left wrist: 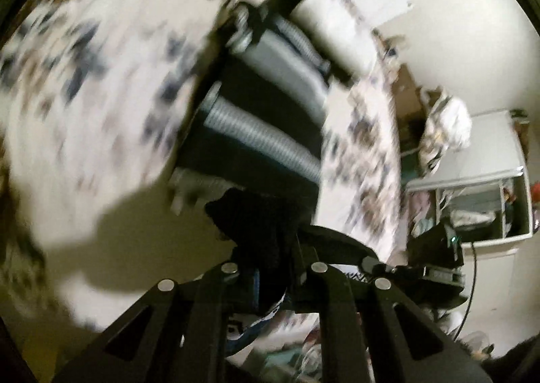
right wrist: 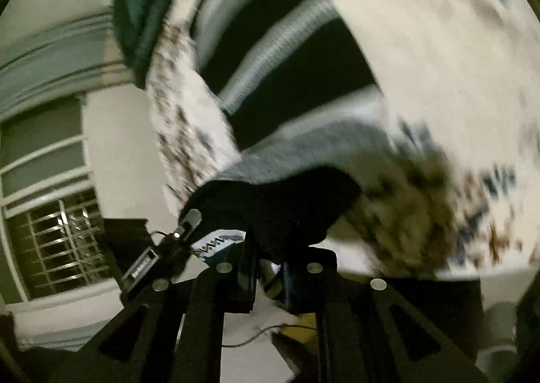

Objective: Fold small clothes

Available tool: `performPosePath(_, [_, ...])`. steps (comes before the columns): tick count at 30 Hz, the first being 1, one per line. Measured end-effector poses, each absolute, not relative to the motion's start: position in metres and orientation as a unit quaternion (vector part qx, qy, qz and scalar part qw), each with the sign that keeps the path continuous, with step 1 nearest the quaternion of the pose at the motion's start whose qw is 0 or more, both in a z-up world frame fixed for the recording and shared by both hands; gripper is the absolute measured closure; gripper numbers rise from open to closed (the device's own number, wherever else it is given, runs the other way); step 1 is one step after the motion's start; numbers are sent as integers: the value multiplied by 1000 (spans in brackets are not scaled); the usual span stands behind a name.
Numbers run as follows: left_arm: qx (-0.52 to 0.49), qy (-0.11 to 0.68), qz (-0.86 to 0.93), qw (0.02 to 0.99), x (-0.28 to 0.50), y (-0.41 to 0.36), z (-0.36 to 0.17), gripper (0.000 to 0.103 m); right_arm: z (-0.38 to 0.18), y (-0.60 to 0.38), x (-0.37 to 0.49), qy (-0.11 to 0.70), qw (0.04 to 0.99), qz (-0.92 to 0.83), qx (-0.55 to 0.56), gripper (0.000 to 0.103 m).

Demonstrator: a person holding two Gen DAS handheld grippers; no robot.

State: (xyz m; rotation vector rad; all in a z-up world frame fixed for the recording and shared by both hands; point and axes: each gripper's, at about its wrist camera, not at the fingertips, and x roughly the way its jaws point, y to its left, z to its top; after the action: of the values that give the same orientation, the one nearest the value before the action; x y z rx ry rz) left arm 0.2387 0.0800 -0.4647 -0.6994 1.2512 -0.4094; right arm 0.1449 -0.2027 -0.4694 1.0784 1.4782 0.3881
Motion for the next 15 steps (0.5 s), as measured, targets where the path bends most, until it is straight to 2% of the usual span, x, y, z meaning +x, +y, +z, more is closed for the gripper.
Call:
performPosePath(4, [-337, 542, -194, 745, 317, 81, -466, 94, -452, -225, 219, 598, 623, 160, 478, 91])
performPosePath(9, [-351, 539, -185, 744, 412, 81, -481, 92, -456, -236, 331, 572, 642, 121, 496, 91])
performPosePath(12, [-371, 555, -177, 723, 464, 82, -500, 79, -473, -251, 394, 575, 634, 99, 508, 90])
performPosePath(15, [-395, 569, -170, 701, 500, 86, -518, 78, -491, -263, 437, 569, 626, 80, 527, 85])
